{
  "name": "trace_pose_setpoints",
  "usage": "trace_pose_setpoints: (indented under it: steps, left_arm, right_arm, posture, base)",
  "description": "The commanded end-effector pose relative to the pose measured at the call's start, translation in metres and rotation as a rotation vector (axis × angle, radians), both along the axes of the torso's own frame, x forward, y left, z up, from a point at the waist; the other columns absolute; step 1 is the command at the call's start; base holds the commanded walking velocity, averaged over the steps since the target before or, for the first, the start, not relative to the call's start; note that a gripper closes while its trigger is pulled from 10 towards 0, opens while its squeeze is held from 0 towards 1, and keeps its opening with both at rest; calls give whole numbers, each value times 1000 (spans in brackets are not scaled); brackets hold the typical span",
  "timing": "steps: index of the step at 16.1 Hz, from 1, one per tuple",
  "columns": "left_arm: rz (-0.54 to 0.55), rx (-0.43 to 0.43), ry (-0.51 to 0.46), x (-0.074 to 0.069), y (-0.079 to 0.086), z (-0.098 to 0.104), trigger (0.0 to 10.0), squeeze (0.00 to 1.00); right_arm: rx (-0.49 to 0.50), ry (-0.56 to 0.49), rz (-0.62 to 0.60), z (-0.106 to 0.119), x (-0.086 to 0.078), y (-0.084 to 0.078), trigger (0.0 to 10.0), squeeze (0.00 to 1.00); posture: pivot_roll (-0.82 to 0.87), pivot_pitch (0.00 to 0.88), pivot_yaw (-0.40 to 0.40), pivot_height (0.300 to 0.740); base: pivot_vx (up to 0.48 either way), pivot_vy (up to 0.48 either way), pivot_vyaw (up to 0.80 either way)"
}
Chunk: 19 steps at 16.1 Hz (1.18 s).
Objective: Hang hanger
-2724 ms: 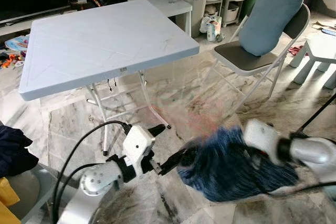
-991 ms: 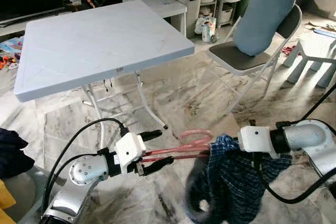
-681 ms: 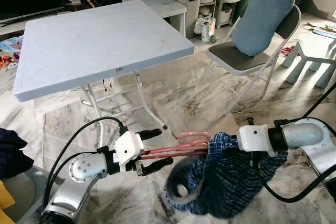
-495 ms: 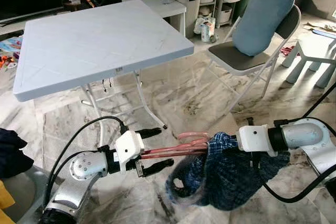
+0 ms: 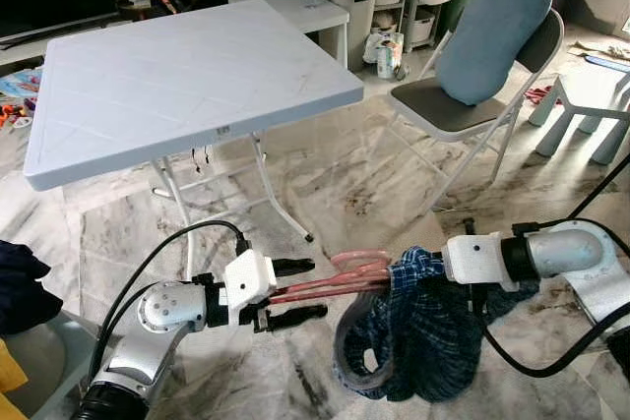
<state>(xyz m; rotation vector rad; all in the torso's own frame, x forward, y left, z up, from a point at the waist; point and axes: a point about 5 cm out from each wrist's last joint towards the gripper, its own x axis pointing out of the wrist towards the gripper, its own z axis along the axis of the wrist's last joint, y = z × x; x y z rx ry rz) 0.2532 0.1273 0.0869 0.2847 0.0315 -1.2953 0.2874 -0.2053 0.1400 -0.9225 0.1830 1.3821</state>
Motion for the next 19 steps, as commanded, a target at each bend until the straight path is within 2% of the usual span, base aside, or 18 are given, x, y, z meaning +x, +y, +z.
trace_pose_setpoints:
  steps: [1, 8, 13, 19]
  left_arm:
    - [-35, 28, 18, -1, -3, -4, 0, 0]
    - [-73, 69, 21, 1, -2, -3, 0, 0]
    - [-131, 156, 44, 0, 1, -7, 0, 0]
    - [-117, 167, 27, 4, 1, -5, 0, 0]
  right_arm:
    - [72, -99, 34, 18, 7, 11, 10000, 0]
    - [65, -121, 39, 17, 9, 13, 10000, 0]
    - [55, -124, 45, 13, 8, 14, 10000, 0]
    - [62, -150, 41, 14, 10, 17, 10000, 0]
  posture:
    - [-152, 0, 15, 740]
    - [-153, 0, 15, 740]
    - [-154, 0, 17, 740]
    - [-152, 0, 16, 740]
  base:
    - [0, 0, 0]
    - [0, 0, 0]
    - [0, 0, 0]
    - [0, 0, 0]
